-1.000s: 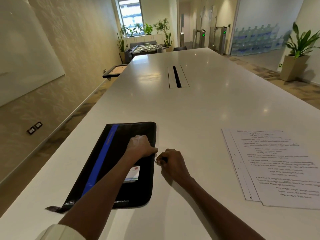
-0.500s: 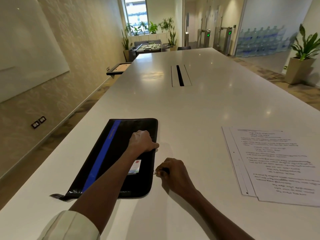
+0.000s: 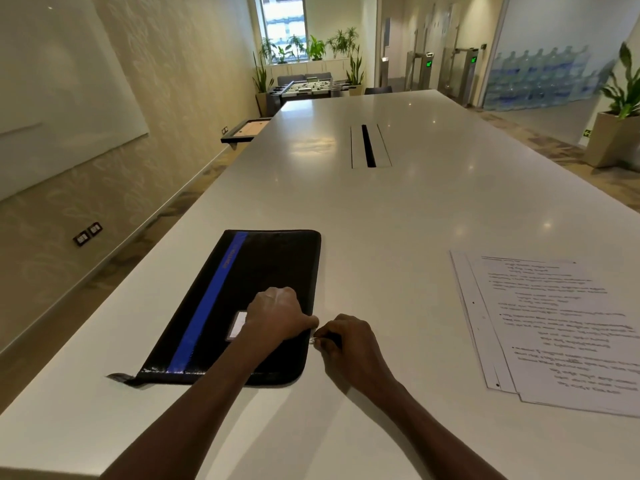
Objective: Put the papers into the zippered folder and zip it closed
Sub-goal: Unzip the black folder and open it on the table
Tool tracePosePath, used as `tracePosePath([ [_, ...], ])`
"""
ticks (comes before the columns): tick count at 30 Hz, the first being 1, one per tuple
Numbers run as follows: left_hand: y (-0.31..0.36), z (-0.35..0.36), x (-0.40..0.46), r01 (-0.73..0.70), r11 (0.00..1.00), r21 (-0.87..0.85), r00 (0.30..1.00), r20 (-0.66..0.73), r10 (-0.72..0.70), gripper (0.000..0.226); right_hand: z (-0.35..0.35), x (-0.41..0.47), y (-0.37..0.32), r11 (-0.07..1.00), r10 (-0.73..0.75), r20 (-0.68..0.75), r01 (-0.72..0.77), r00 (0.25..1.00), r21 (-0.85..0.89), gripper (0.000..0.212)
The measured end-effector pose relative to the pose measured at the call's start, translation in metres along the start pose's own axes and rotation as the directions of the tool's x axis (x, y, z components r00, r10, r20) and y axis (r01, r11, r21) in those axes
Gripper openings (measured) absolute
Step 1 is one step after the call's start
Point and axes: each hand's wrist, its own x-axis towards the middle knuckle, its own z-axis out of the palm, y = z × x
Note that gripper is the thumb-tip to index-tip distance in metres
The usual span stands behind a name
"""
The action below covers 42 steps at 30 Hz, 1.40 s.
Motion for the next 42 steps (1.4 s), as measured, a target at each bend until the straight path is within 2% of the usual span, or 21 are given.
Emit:
tracePosePath([
  [11,-0.004,-0.003,0.005,-0.081,0.996,-0.026,0.995,-0.064,0.079,0.043,-0.009,-0.02,-0.013,0.998,-0.035,0.098,0.039,0.995,-0.039,0.014],
  [22,-0.001,0.003,0.003,-0.072,0.996,-0.06,0.993,-0.098,0.066,0.042,0.004,-0.045,-0.035,0.996,-0.09,0.111,0.087,0.99,0.028,0.017],
  [25,0.0,0.005,0.002,-0.073,0.995,-0.063,0.993,-0.102,0.067,0.041,0.016,-0.052,-0.044,0.996,-0.081,0.105,0.077,0.991,0.041,0.01],
  [30,-0.004,0.002,-0.005,-0.088,0.994,-0.069,0.991,-0.11,0.08,0.045,0.027,-0.056,-0.049,0.999,-0.011,0.083,0.007,0.996,0.047,0.016],
  [34,-0.024,-0.005,-0.025,-0.12,0.954,-0.274,0.99,-0.103,0.095,0.051,0.022,-0.057,-0.05,0.996,0.055,0.069,-0.06,0.996,0.066,0.016],
  [36,-0.034,-0.005,-0.045,-0.099,0.914,-0.394,0.989,-0.143,0.045,0.048,0.021,-0.057,-0.051,0.998,0.049,0.07,-0.052,0.996,0.04,0.017],
  [40,-0.05,-0.002,-0.093,0.015,0.842,-0.54,0.953,-0.247,-0.176,0.018,0.024,-0.055,-0.049,1.0,0.028,0.076,-0.027,0.997,-0.015,0.021],
  [42,-0.055,0.0,-0.112,0.075,0.794,-0.603,0.942,-0.218,-0.254,0.022,0.025,-0.055,-0.049,0.999,0.015,0.082,-0.012,0.997,-0.03,0.024],
])
